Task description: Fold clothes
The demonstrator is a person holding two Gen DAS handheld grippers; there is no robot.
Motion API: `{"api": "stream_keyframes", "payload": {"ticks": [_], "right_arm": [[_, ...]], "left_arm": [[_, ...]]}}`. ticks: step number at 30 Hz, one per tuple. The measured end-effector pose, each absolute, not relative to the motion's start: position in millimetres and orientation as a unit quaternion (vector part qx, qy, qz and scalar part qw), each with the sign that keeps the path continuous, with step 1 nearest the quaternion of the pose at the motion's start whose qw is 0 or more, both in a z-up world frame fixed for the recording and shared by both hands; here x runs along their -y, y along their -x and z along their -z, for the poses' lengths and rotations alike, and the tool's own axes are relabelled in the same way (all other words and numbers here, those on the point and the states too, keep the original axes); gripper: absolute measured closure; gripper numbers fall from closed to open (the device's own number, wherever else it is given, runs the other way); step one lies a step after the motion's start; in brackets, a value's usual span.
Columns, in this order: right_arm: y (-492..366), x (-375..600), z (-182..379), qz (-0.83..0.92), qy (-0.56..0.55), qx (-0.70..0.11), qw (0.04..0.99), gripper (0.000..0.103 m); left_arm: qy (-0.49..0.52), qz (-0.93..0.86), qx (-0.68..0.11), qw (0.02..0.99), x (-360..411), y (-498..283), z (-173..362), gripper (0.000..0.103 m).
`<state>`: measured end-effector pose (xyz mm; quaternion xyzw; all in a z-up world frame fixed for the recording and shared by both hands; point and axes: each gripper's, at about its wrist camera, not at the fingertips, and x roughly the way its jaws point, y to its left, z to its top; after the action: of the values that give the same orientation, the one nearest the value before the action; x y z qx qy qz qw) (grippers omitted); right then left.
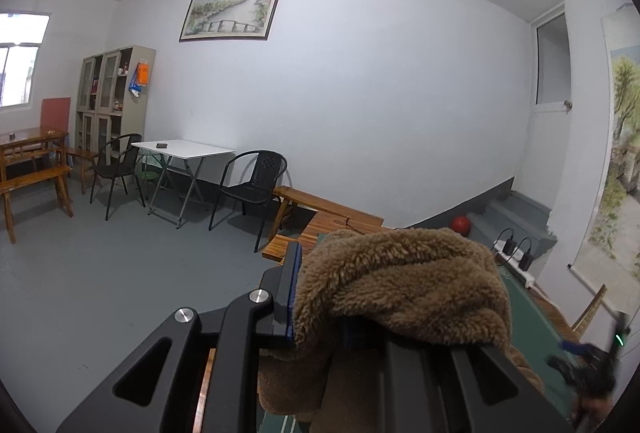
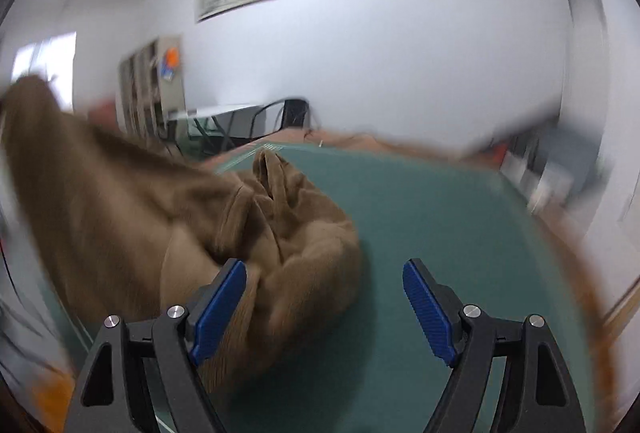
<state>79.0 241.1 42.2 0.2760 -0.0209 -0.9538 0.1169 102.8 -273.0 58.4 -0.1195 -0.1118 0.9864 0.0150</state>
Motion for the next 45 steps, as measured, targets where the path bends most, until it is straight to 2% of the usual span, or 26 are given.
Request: {"api": "stream_keyframes", "payload": {"ticks": [2,6,7,8,9,10,13,16,20,22,24,26,28,30,35,40,45], "right_arm": [[-41,-245,-28,0.932,-0.326,0.068,0.147,0.020],[30,-217,28,0.869,-0.447,0.101,0.188,0.021],[31,-209,37,0.860,-0.457,0.105,0.202,0.033],[32,-202,44,0.854,-0.462,0.110,0.214,0.052],[32,-197,49,0.849,-0.465,0.113,0.223,0.081],[29,-196,47,0.852,-0.459,0.114,0.226,0.085],[10,-210,19,0.880,-0.402,0.124,0.220,0.089],[-17,-238,-23,0.914,-0.327,0.142,0.193,0.089],[-78,-290,-88,0.963,-0.194,0.150,0.111,0.089],[-105,-311,-104,0.976,-0.146,0.152,0.062,0.088],[-111,-320,-100,0.977,-0.155,0.142,0.030,0.086],[-105,-324,-86,0.973,-0.191,0.130,0.006,0.072],[-99,-328,-72,0.967,-0.226,0.117,-0.018,0.036],[-96,-334,-58,0.959,-0.257,0.109,-0.041,0.025],[-127,-349,-34,0.953,-0.264,0.141,-0.045,0.025],[-156,-319,-50,0.969,-0.235,0.062,0.050,0.025],[-168,-248,-39,0.962,-0.209,-0.048,0.167,0.025]], "left_arm": [[0.111,-0.987,0.115,0.021,275,-113,-60,0.084],[0.097,-0.988,0.112,0.031,276,-128,-68,0.084],[0.093,-0.989,0.112,0.031,277,-130,-70,0.084],[0.090,-0.989,0.112,0.029,278,-132,-73,0.084],[0.087,-0.990,0.111,0.028,279,-133,-75,0.084],[0.084,-0.990,0.111,0.026,281,-134,-78,0.084],[0.074,-0.990,0.116,0.021,286,-136,-84,0.084],[0.066,-0.989,0.130,0.020,289,-136,-87,0.084],[0.063,-0.988,0.140,0.035,284,-134,-90,0.084],[0.065,-0.986,0.143,0.047,278,-132,-91,0.084],[0.071,-0.984,0.148,0.063,267,-126,-94,0.083],[0.076,-0.983,0.150,0.075,254,-120,-98,0.084],[0.079,-0.983,0.146,0.082,239,-115,-104,0.084],[0.076,-0.985,0.131,0.086,223,-112,-116,0.084],[0.057,-0.991,0.089,0.086,192,-122,-139,0.084],[0.030,-0.992,0.076,0.098,177,-141,-152,0.084],[0.007,-0.993,0.064,0.095,174,-154,-178,0.084]]}}
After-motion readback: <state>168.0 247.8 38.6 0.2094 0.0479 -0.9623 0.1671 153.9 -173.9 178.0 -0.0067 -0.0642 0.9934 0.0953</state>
